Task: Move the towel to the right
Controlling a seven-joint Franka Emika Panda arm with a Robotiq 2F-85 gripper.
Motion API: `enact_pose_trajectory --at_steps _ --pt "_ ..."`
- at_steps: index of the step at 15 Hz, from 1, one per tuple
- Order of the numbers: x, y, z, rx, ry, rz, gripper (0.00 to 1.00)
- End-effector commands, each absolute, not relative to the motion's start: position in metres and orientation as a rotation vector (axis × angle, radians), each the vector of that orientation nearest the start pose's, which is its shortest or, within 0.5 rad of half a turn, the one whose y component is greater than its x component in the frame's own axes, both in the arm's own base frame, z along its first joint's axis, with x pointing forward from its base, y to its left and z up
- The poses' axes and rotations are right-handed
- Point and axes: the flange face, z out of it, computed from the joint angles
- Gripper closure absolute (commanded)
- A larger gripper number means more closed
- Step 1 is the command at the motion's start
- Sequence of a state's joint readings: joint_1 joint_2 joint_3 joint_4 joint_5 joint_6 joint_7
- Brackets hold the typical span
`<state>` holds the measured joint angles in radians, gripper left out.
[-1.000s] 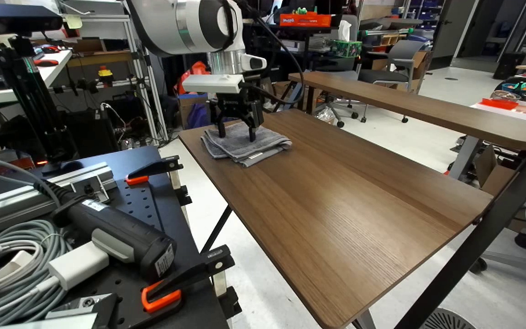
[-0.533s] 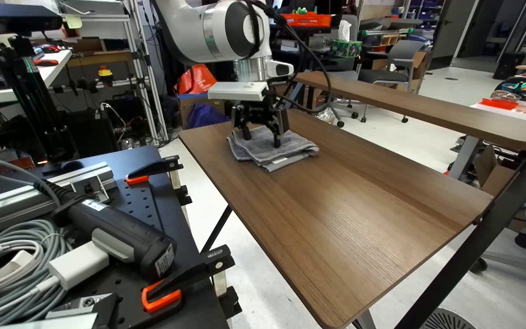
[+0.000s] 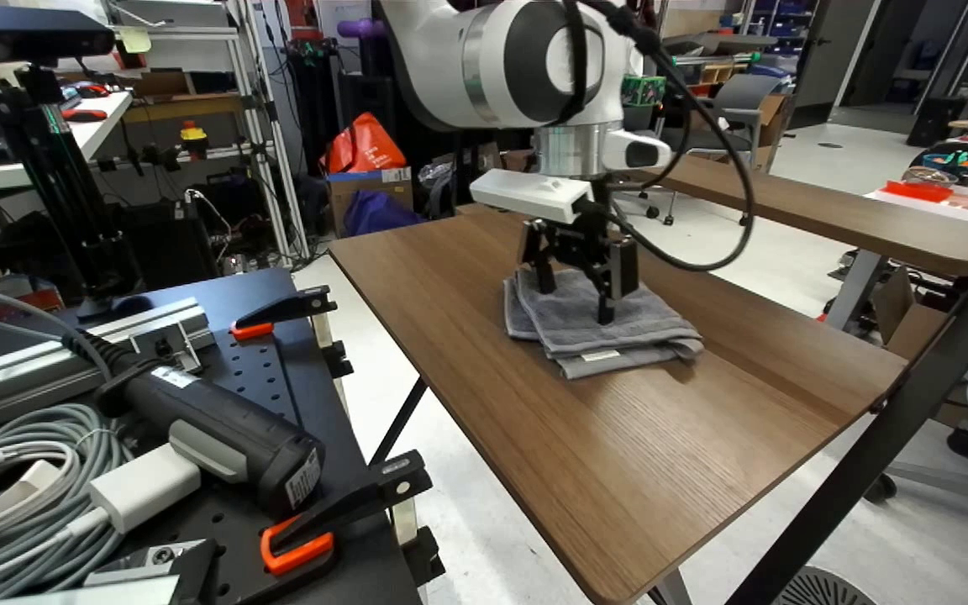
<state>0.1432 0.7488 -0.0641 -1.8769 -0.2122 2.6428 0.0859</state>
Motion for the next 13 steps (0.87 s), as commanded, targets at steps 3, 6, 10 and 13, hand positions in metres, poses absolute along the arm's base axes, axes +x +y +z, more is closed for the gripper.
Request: enact_pose_trajectory --at_steps 3,6,10,13 --pt "0.64 -0.011 0.112 -3.238 -0.068 0.014 0.0" --pt "0.636 -0.016 0.139 -3.219 -0.04 0.002 0.0" --pt "0.617 -0.007 0.178 -3.217 -0.191 -0.041 0.0" --pt "0.627 -0.007 0.171 -3.225 -0.155 -0.063 0.0"
